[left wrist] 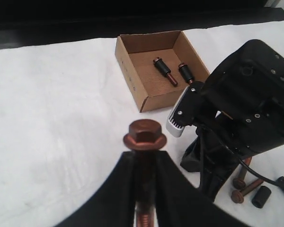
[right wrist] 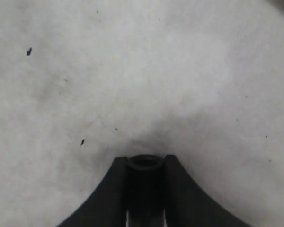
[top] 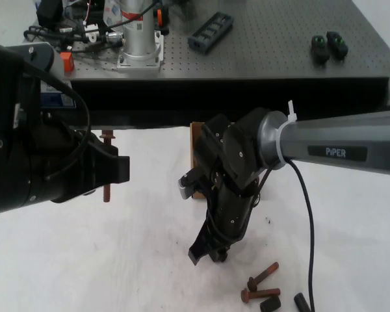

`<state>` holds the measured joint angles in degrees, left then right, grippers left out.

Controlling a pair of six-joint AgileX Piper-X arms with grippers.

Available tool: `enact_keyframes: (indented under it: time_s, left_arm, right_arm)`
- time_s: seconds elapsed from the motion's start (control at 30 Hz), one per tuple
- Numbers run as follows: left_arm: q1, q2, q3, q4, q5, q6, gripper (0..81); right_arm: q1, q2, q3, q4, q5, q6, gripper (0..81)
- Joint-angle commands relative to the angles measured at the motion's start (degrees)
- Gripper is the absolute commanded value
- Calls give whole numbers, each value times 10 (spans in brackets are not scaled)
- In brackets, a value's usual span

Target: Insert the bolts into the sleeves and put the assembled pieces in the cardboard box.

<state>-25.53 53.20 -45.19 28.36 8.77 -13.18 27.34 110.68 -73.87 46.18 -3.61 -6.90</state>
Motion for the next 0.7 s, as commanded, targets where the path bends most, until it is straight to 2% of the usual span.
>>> enact_keyframes:
  time_s: [0.0, 0.2, 0.43, 0.53, 0.67]
  left_arm:
    - [2, -6, -1, -22, 13, -7, 6]
    - [2, -6, -1, -79, 35, -24, 6]
    - [2, -6, -1, -78, 35, -23, 6]
    - [2, -6, -1, -75, 35, -23, 6]
    - [2, -6, -1, -75, 35, -23, 6]
  right_arm:
    - [-1, -9, -8, -5, -15, -9, 6]
    - [-19, -81, 34, 43, 5, -26, 6]
    - [-19, -58, 87, -12, 15, -26, 0]
    - [-19, -40, 88, -24, 18, -25, 81]
    - [-20, -30, 88, -20, 20, -25, 316]
